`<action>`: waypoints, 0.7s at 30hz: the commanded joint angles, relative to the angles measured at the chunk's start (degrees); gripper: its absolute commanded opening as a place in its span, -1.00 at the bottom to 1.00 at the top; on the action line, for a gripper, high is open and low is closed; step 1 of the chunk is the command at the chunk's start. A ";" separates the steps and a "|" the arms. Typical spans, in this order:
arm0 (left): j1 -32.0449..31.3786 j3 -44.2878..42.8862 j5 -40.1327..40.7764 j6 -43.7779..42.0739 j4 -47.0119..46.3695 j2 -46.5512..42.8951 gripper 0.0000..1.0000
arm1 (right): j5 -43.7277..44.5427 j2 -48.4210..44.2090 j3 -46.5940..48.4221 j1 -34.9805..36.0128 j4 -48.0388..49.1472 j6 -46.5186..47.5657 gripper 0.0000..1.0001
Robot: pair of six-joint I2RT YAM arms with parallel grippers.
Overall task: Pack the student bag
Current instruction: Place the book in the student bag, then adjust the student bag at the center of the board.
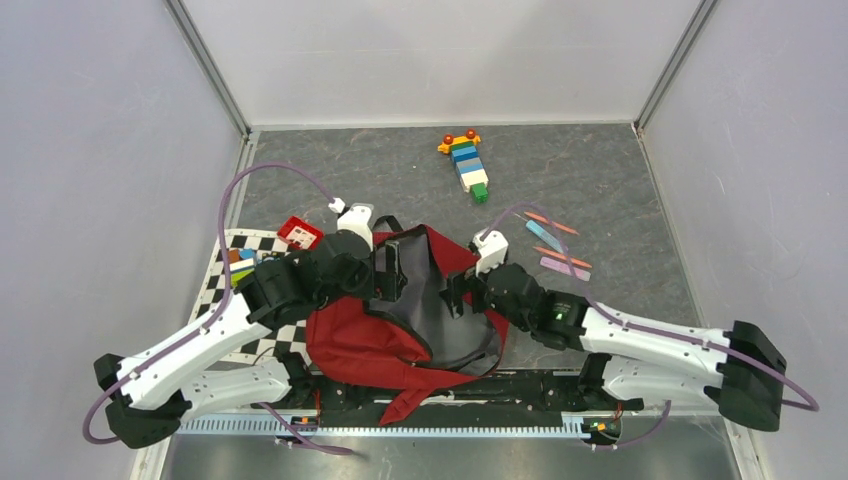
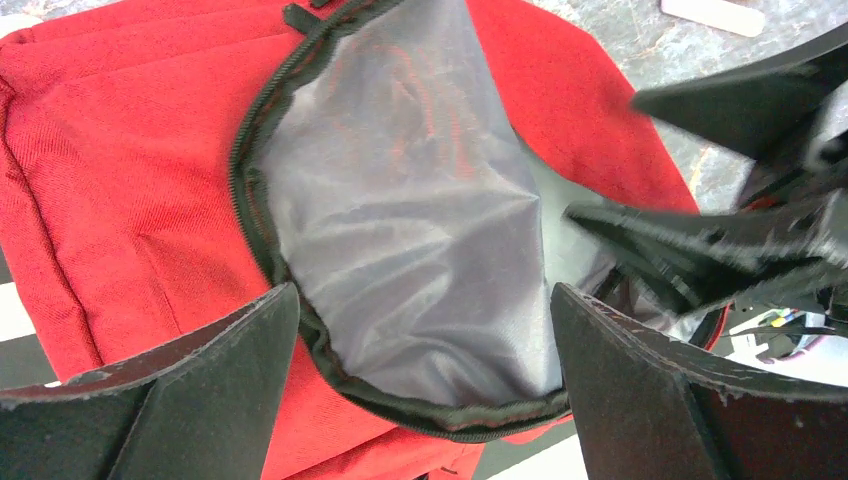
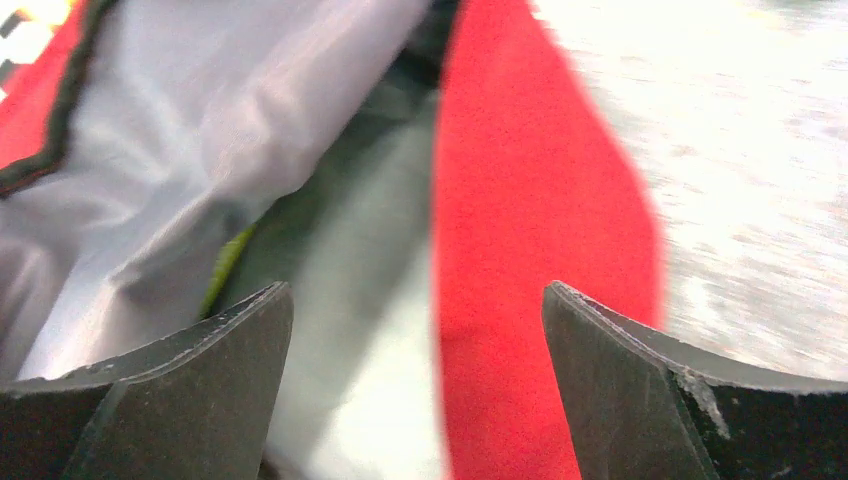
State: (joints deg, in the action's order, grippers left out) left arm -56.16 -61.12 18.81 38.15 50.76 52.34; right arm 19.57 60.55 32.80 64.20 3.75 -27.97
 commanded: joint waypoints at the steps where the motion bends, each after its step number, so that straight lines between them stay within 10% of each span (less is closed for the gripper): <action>1: 0.35 -1.81 -0.39 -0.18 0.56 2.61 0.99 | 9.42 -4.34 8.48 -3.49 -24.33 5.84 0.96; 11: 0.26 -3.50 4.06 0.19 3.64 9.45 0.99 | 2.63 -5.86 9.20 -3.77 -33.18 0.96 0.96; 21: 6.08 7.33 -0.24 6.62 1.76 -3.12 0.99 | -5.50 -8.19 1.30 -3.56 -26.98 0.28 0.89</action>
State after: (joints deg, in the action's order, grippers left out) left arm -53.80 -59.37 22.57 40.75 55.51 53.89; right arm 14.35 53.15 33.74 60.49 -24.73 -27.38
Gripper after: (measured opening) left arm 0.993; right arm 0.951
